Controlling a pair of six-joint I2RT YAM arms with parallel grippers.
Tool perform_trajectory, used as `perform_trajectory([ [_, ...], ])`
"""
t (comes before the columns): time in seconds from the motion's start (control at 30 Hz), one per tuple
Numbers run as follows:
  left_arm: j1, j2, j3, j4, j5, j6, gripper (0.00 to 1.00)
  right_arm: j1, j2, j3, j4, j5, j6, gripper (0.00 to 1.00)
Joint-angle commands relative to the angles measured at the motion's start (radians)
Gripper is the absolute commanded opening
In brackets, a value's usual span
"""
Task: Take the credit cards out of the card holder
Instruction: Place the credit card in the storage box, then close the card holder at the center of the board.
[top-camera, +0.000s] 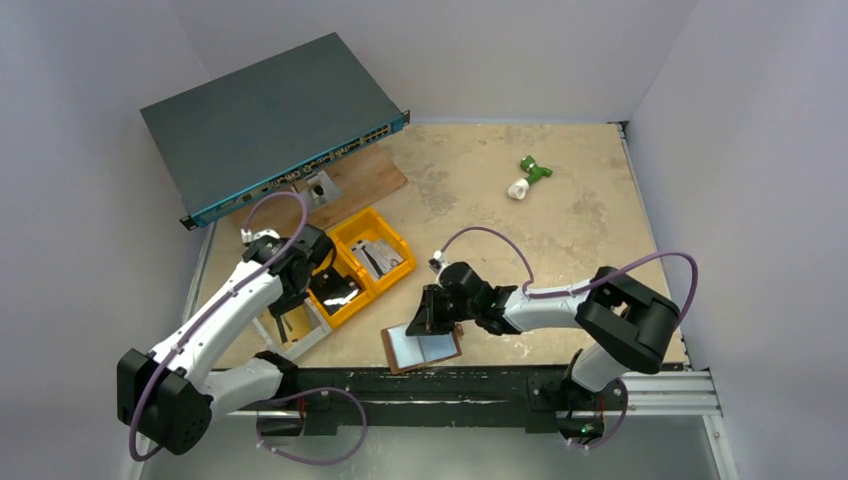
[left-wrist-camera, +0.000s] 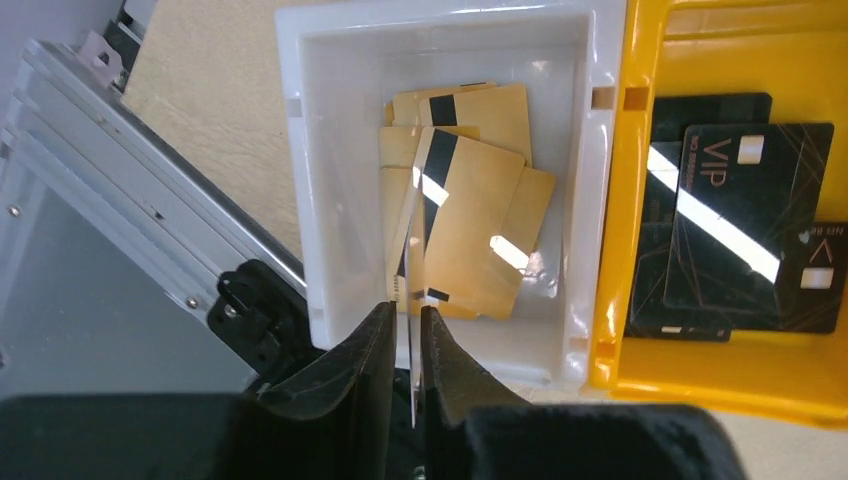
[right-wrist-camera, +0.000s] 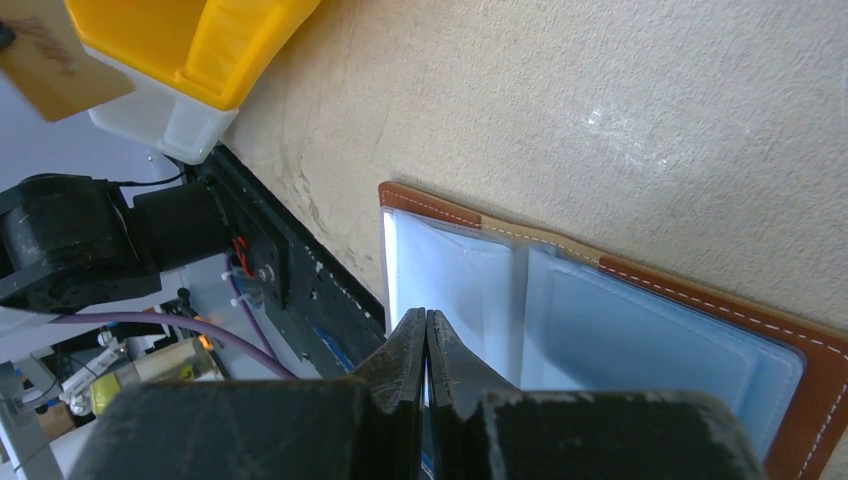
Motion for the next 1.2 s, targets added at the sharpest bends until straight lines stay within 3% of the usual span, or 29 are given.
perform_trajectory([
  [0.0, 0.036, 0.061, -0.015, 0.075, -0.021, 0.014, 0.28, 0.003, -0.046, -0.009, 0.031, -0.010, -0.017, 0.00],
  [0.13, 0.044, 0.064, -0.011, 0.081, -0.009, 0.022, 0.66, 0.003, -0.071, -0.018, 0.023, 0.001, -0.015, 0.00],
  [0.33, 0.042, -0.008, -0.003, 0.120, 0.068, 0.105, 0.79, 0.003, -0.094, -0.028, 0.008, 0.014, -0.011, 0.00],
  [0.57, 0.017, -0.183, -0.012, 0.234, 0.319, 0.245, 0.81, 0.003, -0.105, -0.020, -0.029, 0.033, -0.023, 0.00],
  [0.7, -0.082, -0.246, 0.013, 0.286, 0.444, 0.249, 0.81, 0.003, -0.107, -0.019, -0.045, 0.048, -0.022, 0.00],
  [0.9, -0.266, -0.214, -0.062, 0.453, 0.648, 0.178, 0.74, 0.003, -0.102, -0.013, -0.075, 0.073, -0.029, 0.00],
  [1.17, -0.415, -0.145, -0.281, 0.729, 0.761, 0.060, 0.70, 0.004, -0.087, -0.002, -0.099, 0.084, -0.037, 0.00],
])
